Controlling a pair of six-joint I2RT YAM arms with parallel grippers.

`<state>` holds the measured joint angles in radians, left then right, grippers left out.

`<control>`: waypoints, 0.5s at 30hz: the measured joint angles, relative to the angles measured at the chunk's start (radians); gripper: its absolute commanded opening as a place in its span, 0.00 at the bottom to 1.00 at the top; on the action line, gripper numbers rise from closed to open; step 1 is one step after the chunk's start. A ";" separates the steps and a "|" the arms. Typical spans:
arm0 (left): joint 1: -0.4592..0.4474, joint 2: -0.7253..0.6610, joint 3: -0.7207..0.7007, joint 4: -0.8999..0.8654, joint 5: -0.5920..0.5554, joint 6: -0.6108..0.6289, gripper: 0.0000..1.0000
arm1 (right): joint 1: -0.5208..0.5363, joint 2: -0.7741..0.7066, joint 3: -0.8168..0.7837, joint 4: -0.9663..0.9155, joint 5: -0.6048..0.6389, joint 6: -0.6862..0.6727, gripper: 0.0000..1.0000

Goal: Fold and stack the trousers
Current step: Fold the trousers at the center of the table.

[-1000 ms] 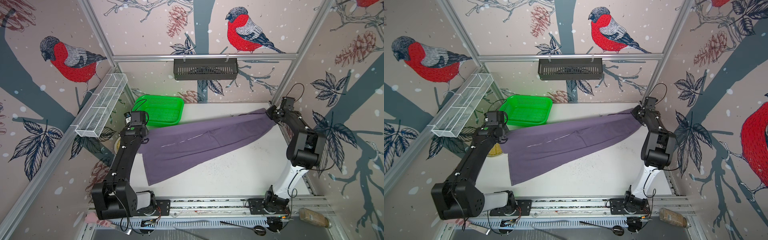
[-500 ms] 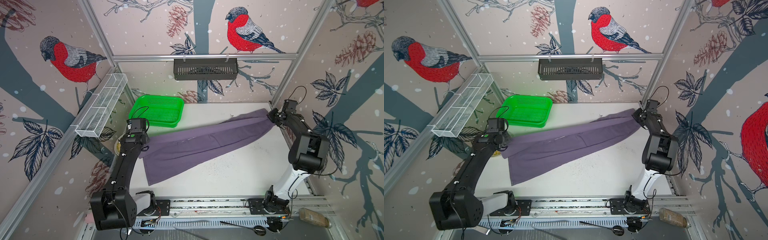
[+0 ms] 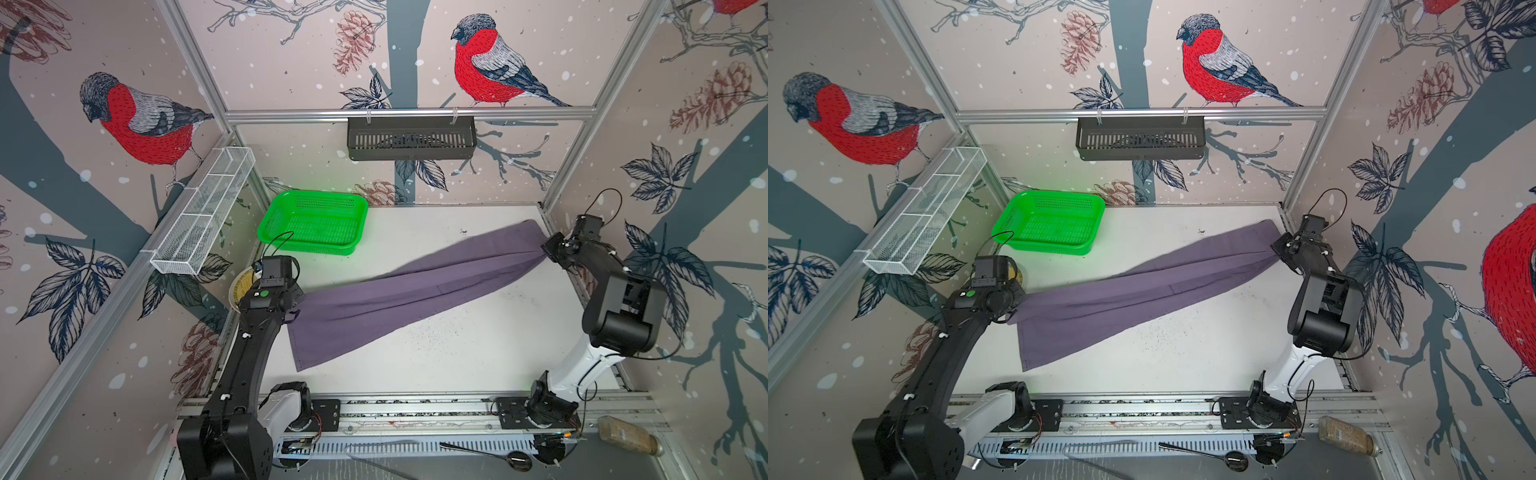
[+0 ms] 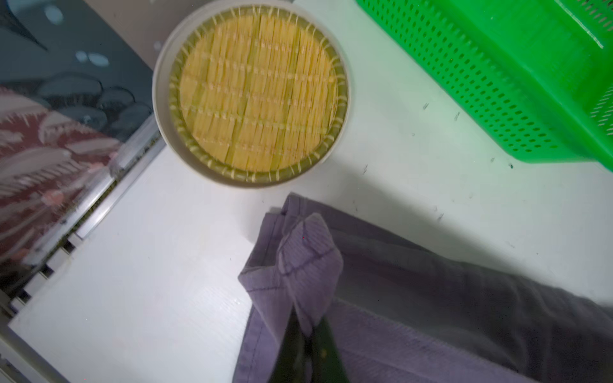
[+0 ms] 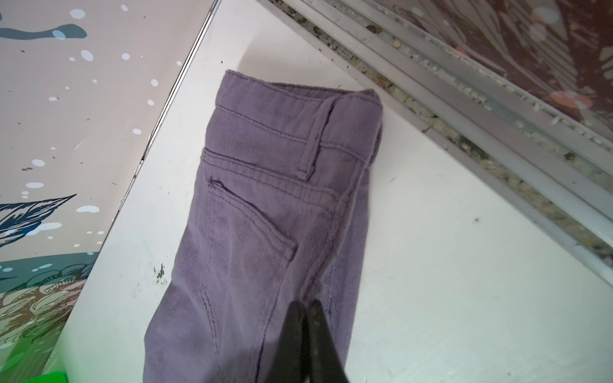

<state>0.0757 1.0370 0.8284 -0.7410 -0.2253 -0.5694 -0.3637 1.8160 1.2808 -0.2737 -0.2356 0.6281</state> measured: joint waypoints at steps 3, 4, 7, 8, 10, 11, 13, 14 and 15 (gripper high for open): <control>0.000 -0.041 -0.039 -0.035 0.015 -0.072 0.00 | -0.010 0.003 -0.006 -0.003 0.005 -0.004 0.04; 0.000 -0.061 -0.054 -0.039 0.018 -0.095 0.00 | -0.011 0.006 -0.006 -0.003 0.009 -0.006 0.04; 0.000 -0.115 -0.108 -0.049 0.038 -0.150 0.00 | -0.011 0.017 -0.012 -0.002 0.017 -0.008 0.05; 0.000 -0.130 -0.127 -0.056 0.046 -0.170 0.00 | -0.011 0.022 -0.017 -0.002 0.023 -0.009 0.06; 0.000 -0.150 -0.153 -0.072 0.055 -0.204 0.00 | -0.011 0.035 -0.025 -0.001 0.033 -0.016 0.07; 0.000 -0.161 -0.165 -0.083 0.057 -0.227 0.00 | -0.011 0.045 -0.029 0.001 0.039 -0.022 0.09; 0.000 -0.176 -0.174 -0.102 0.061 -0.260 0.00 | -0.011 0.059 -0.043 0.008 0.047 -0.026 0.13; 0.000 -0.185 -0.178 -0.106 0.061 -0.278 0.00 | -0.011 0.066 -0.051 0.014 0.051 -0.026 0.14; 0.000 -0.193 -0.185 -0.107 0.061 -0.297 0.00 | -0.011 0.071 -0.060 0.022 0.054 -0.026 0.14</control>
<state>0.0757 0.8444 0.6434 -0.8482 -0.1646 -0.8665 -0.3744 1.8870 1.2213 -0.2520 -0.1818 0.6018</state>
